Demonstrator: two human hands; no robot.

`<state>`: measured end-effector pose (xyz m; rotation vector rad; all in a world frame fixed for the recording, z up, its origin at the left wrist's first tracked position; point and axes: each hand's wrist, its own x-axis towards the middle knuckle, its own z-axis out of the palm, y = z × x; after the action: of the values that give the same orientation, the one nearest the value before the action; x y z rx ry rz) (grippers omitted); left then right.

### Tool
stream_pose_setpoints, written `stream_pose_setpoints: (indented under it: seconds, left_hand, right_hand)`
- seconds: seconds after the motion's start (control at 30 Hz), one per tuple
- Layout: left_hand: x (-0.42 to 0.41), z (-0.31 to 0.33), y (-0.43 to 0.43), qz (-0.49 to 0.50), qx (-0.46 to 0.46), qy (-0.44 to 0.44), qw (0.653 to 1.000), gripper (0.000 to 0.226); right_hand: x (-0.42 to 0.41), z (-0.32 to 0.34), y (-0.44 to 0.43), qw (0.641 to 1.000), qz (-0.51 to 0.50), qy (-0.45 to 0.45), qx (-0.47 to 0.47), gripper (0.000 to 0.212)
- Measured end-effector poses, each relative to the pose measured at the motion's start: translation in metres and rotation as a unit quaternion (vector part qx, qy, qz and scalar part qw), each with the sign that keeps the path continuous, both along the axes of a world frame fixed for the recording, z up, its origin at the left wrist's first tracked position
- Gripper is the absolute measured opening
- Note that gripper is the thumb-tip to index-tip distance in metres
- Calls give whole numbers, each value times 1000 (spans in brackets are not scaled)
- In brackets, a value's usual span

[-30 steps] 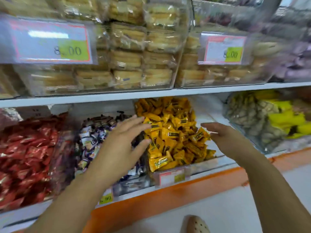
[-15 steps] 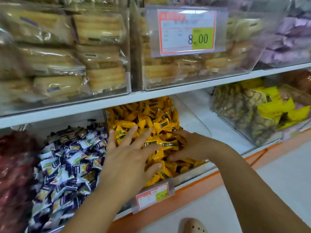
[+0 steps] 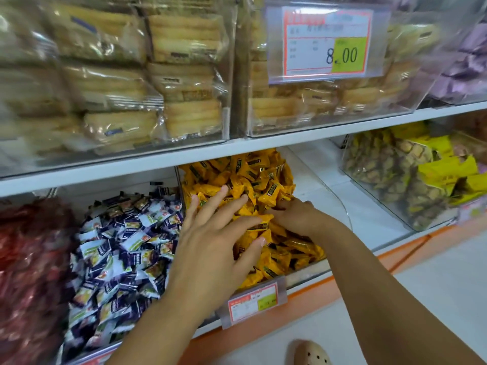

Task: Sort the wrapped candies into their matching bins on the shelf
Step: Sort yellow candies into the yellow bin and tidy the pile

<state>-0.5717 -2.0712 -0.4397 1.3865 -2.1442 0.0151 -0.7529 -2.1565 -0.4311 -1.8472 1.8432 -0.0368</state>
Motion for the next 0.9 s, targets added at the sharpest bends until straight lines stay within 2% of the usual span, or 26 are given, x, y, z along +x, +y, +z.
stream_pose_setpoints:
  seconds: [0.07,0.2,0.4,0.53,0.73,0.83,0.9]
  left_hand:
    - [0,-1,0,4,-6,-2,1000,39]
    - [-2,-2,-1,11,-10,3,1000,39]
    - [-2,-4,-2,12,-26,38,999,37]
    - [-3,-3,-3,24,-24,66,997,39]
    - [-3,8,-8,65,6,93,994,42]
    - [-3,9,-11,75,37,71,994,45]
    - [-3,9,-11,80,37,75,993,47]
  right_hand:
    - [0,-5,0,998,-39,-51,2,47]
    - [0,-17,2,979,-110,-163,-48,28]
    - [-10,-5,14,947,-99,-296,-74,15]
    - [-20,9,23,916,-88,-379,-96,18]
    - [-16,25,34,897,-9,-421,-132,27]
    - [-8,21,36,913,17,-387,-130,33]
    - [-9,17,34,923,-5,-357,-146,36]
